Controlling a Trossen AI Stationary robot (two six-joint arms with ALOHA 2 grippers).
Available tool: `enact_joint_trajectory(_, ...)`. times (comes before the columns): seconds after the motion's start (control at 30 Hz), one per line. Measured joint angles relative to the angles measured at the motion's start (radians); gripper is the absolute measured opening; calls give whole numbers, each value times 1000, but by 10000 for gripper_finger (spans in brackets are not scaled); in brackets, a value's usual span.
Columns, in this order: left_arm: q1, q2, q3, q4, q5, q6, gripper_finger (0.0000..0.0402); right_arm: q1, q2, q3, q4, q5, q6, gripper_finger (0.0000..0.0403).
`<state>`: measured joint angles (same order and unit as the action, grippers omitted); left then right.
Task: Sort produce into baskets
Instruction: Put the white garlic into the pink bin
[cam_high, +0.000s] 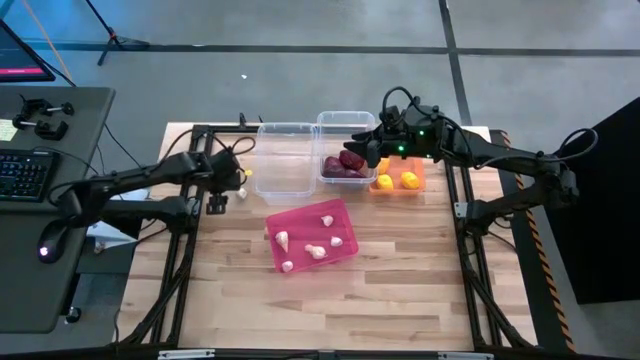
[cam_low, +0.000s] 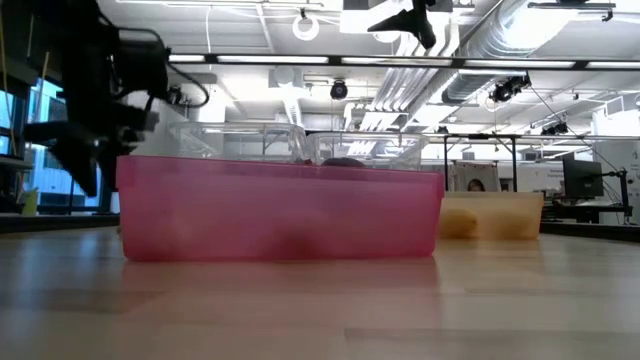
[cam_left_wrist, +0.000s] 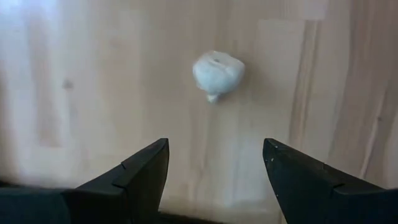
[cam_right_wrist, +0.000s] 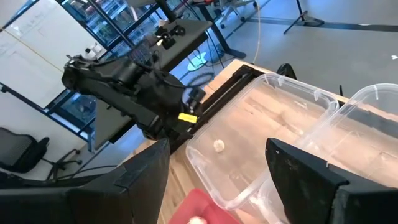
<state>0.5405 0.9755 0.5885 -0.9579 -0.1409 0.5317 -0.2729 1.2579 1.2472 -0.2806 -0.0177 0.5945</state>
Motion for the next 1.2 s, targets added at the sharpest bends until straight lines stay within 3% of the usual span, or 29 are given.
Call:
enact_joint_trajectory(0.33,12,19,-122,308,3,134,248,0,0,0,0,67,34,257)
enact_joint_trajectory(1.2,12,148,-195,489,61,254,246,10,24,0,-2,103,69,257)
